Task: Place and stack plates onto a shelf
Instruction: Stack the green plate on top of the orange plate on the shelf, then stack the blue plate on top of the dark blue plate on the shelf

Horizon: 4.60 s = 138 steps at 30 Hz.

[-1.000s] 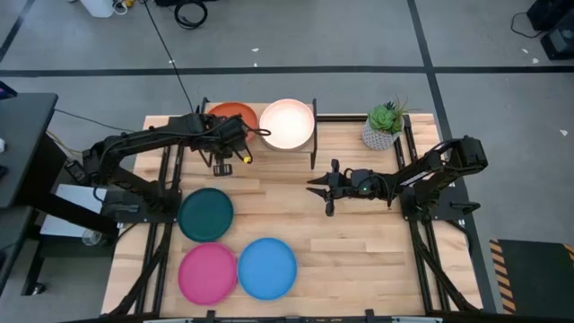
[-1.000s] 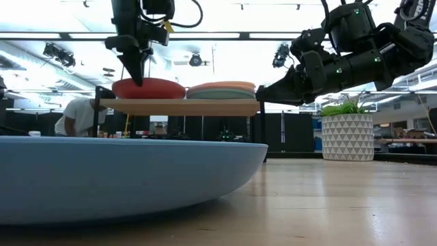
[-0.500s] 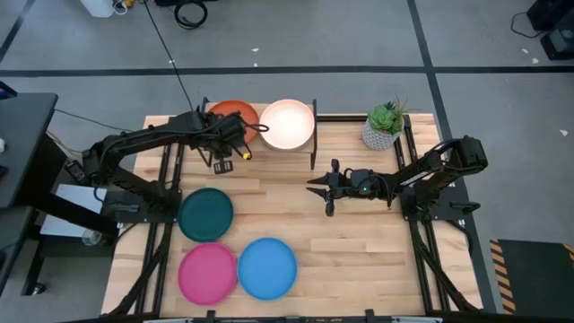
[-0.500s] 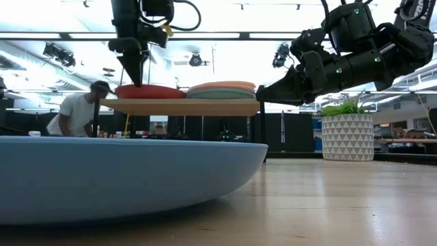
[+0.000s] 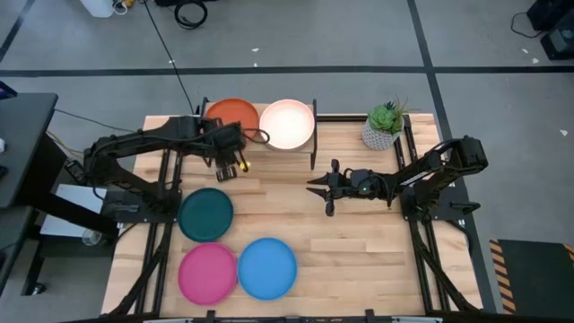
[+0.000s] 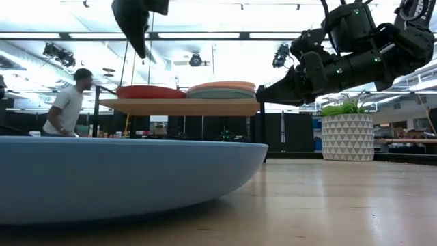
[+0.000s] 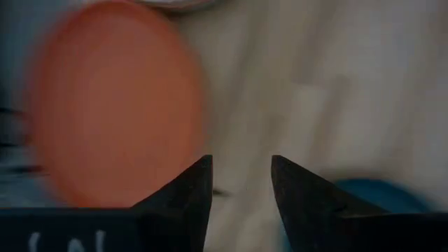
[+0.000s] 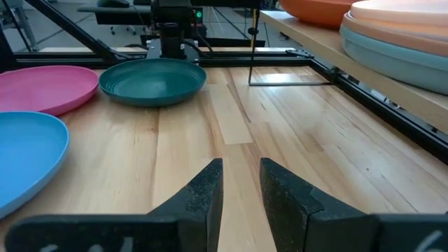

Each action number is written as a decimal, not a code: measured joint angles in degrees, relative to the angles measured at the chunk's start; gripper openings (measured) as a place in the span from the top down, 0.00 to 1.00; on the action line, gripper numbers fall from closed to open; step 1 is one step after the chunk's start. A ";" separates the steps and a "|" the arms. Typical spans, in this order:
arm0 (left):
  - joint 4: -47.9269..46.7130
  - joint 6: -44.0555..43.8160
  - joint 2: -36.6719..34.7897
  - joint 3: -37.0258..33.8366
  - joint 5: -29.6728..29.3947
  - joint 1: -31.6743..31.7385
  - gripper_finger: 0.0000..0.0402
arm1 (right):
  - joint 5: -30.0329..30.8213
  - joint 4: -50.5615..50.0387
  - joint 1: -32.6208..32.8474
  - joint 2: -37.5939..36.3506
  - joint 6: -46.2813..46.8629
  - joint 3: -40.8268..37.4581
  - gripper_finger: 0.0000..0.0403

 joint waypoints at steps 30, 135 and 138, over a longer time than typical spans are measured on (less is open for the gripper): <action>12.75 -49.90 19.13 -18.68 20.19 -25.93 0.63 | -0.04 -0.21 0.00 -0.02 0.20 -0.01 0.75; -11.07 4.69 16.41 14.88 -3.08 8.86 0.69 | 0.02 -1.07 1.14 -0.02 0.57 -0.02 0.75; -12.35 4.65 16.36 17.49 -0.28 7.02 0.65 | 0.04 -1.09 1.14 -0.02 0.57 -0.02 0.75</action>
